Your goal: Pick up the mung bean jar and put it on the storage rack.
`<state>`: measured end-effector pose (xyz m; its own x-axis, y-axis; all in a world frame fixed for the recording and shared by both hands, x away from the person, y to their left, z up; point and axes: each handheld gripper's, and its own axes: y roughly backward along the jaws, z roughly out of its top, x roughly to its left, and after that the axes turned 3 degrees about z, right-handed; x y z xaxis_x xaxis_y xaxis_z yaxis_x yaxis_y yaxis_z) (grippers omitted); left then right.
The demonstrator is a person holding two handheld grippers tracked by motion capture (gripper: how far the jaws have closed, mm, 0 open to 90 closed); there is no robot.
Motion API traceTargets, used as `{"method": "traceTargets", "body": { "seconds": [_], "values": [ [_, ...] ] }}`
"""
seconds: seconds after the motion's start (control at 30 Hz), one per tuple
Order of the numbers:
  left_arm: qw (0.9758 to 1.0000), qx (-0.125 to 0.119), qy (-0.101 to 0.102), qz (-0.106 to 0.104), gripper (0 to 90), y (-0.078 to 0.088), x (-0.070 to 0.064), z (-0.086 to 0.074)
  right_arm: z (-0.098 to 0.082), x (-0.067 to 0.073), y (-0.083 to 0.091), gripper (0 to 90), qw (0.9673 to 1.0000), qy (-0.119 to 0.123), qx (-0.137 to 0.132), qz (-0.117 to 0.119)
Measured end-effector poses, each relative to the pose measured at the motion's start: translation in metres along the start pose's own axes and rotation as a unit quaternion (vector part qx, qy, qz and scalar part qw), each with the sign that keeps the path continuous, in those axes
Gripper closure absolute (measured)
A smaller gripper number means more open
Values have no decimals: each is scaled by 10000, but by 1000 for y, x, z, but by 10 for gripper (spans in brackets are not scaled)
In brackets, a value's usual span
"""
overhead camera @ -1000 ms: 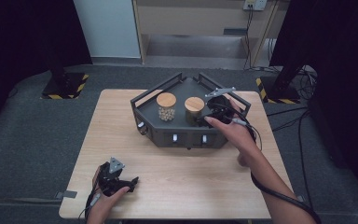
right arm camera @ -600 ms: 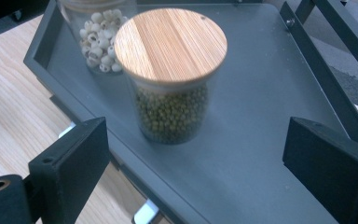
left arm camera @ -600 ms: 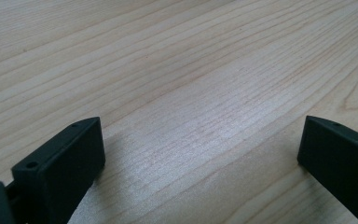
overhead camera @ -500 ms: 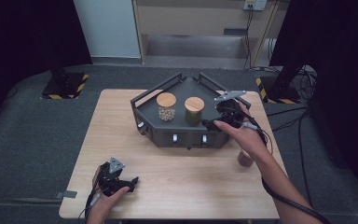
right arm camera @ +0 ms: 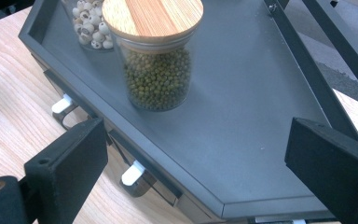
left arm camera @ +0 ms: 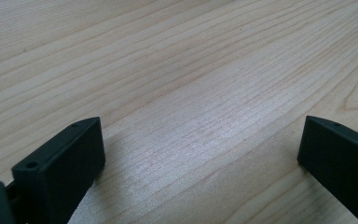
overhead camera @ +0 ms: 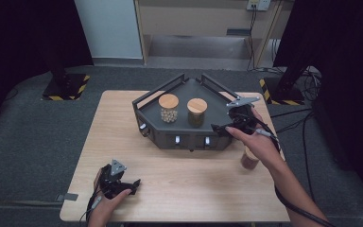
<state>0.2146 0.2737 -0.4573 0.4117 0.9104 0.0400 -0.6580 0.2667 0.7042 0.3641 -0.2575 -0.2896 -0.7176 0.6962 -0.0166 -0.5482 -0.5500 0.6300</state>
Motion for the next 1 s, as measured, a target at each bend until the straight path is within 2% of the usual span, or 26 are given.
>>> {"method": "traceTargets", "body": {
  "seconds": [0.2,0.47,1.0],
  "values": [
    [10000,-1,0,1,0,0,0,0,-8,1,6,58,10000,4,31,-40],
    [10000,-1,3,4,0,0,0,0,-25,-3,15,58,9999,-116,11,-85],
    [10000,-1,3,3,0,0,0,0,-55,-16,33,43,9993,-287,51,-252]
  ]
}}
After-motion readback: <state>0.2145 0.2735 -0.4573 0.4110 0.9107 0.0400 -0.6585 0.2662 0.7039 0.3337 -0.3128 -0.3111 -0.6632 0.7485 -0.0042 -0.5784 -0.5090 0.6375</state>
